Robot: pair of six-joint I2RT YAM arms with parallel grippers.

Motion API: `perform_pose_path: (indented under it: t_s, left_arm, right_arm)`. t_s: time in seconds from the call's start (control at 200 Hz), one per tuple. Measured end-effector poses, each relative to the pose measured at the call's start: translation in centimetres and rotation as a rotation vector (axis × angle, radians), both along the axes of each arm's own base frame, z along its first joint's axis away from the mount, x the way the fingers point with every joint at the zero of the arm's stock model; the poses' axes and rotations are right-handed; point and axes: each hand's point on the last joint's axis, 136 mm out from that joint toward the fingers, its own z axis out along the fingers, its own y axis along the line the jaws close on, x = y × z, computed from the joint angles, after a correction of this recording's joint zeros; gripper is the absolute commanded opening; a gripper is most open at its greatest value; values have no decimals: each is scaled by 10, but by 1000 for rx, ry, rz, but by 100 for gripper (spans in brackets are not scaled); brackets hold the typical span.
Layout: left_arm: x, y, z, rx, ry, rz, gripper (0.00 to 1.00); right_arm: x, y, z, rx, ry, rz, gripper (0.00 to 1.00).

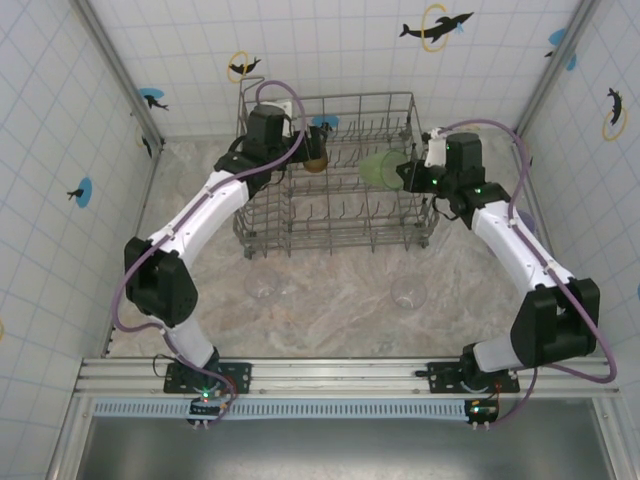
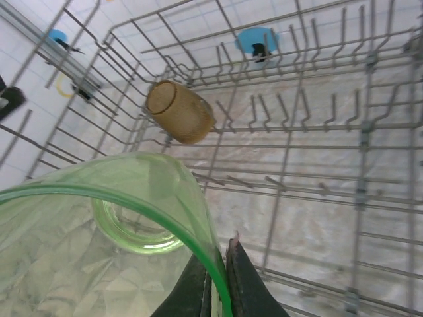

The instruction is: Load the cups into the dish rack

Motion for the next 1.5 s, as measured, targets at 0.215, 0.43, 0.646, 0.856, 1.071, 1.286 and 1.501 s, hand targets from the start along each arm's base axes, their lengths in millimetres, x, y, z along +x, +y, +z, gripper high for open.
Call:
perform_pose_path:
  t_s: [0.215, 0.43, 0.646, 0.856, 1.071, 1.286, 1.501]
  left_arm:
    - [-10, -28, 9, -200, 86, -88, 98]
    - [-10, -46, 19, -377, 154, -139, 98]
    - [-12, -50, 23, -502, 207, -178, 98]
    - [-17, -51, 18, -600, 265, -222, 98]
    - [-21, -55, 30, -667, 270, -271, 98]
    - [-26, -58, 31, -704, 291, -301, 98]
    - [-27, -60, 38, -724, 278, -328, 97]
  right_arm:
    - [10, 22, 1, 212, -24, 67, 0]
    - [25, 36, 18, 391, -77, 133, 0]
    - [33, 45, 29, 523, -105, 196, 0]
    - [36, 52, 35, 624, -109, 247, 0]
    - [43, 55, 32, 678, -91, 262, 0]
    - [49, 63, 43, 711, -105, 292, 0]
    - [53, 83, 50, 723, -109, 344, 0]
